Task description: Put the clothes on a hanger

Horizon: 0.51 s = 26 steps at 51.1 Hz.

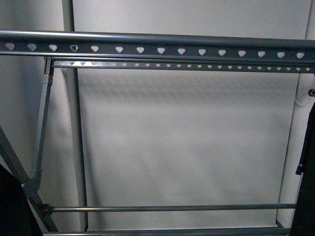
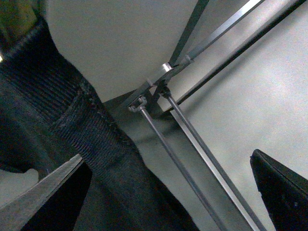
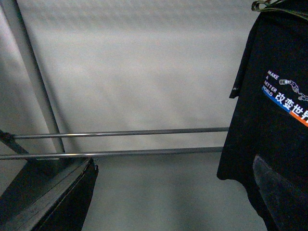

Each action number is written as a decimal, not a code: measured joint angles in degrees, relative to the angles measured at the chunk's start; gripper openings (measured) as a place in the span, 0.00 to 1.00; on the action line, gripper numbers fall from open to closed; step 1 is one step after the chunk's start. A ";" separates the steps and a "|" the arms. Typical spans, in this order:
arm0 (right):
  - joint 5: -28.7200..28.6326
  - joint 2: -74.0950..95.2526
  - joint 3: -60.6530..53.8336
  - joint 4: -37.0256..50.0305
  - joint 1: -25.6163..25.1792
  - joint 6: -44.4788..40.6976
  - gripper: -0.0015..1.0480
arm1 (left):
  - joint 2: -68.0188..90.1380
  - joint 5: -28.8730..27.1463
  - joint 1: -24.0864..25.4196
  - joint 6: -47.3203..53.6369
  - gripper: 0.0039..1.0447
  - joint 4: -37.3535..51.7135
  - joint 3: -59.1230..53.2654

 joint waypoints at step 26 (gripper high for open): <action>0.00 0.00 0.00 0.00 0.00 0.00 0.93 | -0.02 14.08 2.36 2.95 0.27 -2.08 -2.95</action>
